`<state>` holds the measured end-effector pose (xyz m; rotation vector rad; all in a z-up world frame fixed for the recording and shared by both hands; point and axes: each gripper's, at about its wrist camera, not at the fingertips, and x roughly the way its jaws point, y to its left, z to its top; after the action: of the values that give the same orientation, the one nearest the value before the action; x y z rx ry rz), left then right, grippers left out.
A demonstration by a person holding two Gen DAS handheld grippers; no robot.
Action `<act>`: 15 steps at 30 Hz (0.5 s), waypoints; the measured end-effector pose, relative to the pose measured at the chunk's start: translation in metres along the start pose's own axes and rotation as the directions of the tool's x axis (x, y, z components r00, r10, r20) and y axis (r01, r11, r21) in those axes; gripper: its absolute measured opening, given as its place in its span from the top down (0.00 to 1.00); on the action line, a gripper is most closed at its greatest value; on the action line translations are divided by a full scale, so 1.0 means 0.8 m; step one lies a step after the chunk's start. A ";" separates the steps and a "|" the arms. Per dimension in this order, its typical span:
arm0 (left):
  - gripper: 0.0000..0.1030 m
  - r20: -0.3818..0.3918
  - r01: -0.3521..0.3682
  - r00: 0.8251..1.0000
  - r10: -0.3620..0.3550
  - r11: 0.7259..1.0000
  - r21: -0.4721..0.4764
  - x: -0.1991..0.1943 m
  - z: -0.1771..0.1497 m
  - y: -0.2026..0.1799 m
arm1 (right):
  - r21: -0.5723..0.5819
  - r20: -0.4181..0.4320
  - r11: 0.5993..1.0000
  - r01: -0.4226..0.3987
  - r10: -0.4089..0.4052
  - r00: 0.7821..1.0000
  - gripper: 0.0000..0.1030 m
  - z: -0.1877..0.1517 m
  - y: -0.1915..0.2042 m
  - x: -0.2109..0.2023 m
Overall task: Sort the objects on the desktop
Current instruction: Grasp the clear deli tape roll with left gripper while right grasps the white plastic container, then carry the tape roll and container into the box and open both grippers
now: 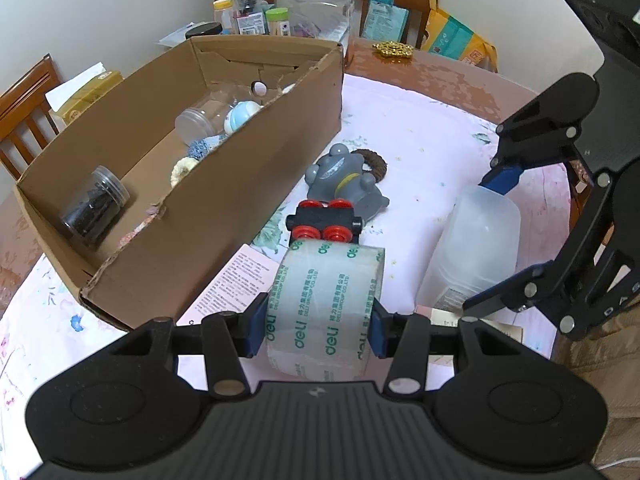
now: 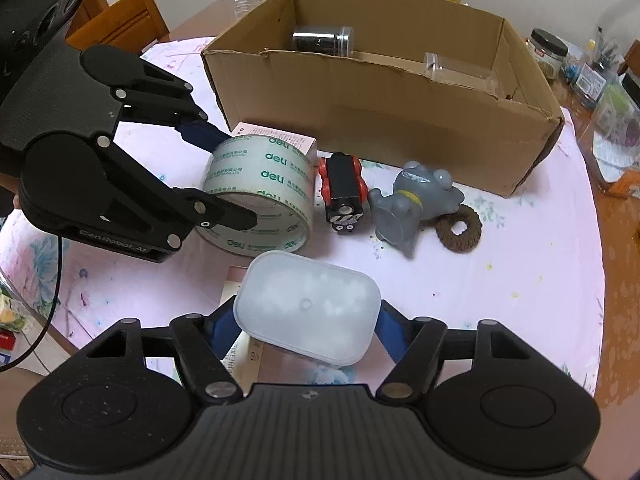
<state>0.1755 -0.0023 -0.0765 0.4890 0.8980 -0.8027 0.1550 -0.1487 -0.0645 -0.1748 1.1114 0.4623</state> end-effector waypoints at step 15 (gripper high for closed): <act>0.54 0.008 -0.031 0.999 0.032 0.999 -0.041 -0.030 0.011 0.010 | -0.086 0.034 0.996 0.031 -0.028 0.999 0.28 0.020 -0.012 -0.031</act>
<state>0.1770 0.0066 -0.0512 0.4624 0.8950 -0.7557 0.1635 -0.1579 -0.0362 -0.2582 1.0558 0.4852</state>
